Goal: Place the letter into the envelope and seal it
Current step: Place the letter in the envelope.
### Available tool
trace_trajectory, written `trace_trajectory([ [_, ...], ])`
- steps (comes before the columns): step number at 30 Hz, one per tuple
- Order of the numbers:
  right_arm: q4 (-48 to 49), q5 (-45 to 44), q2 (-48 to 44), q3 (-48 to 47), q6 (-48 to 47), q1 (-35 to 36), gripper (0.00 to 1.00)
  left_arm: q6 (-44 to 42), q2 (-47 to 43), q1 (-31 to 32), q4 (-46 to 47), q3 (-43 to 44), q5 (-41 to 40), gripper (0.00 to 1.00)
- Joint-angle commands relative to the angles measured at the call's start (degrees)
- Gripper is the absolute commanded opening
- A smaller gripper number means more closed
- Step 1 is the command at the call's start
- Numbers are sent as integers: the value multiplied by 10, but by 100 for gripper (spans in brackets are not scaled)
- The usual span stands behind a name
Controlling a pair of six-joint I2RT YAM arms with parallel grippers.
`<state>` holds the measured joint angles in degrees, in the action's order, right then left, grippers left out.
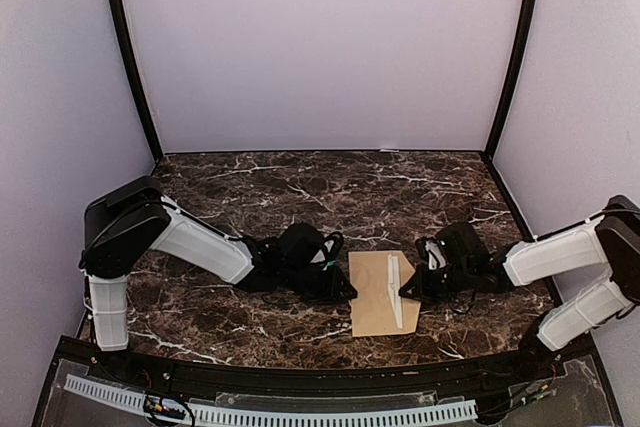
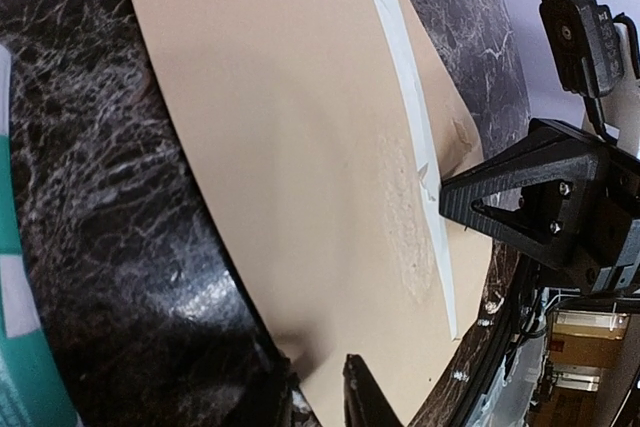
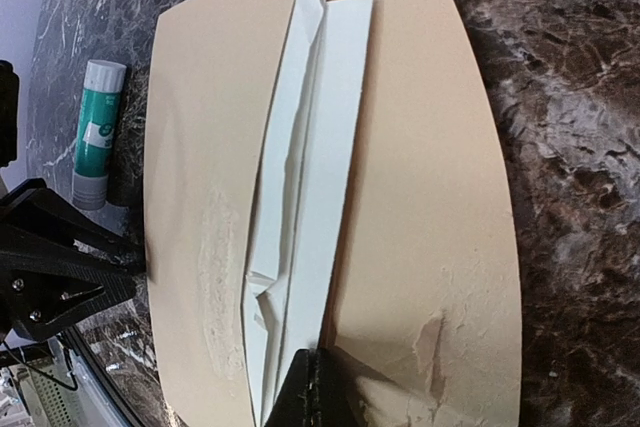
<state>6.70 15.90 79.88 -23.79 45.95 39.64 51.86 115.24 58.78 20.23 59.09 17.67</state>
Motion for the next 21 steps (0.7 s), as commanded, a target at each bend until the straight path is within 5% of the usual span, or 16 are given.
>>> trace_trajectory([
  [1, 31, 12, 12, -16, 2, 9, 1, -2, 19, 7, -31, -3, 8, 17],
  [15, 31, 13, 15, -29, -3, 14, 0, -5, 26, 7, -25, 5, 14, 16],
  [21, -29, -23, -17, -42, -16, 14, 15, -28, -2, 5, -74, 10, -29, 23],
])
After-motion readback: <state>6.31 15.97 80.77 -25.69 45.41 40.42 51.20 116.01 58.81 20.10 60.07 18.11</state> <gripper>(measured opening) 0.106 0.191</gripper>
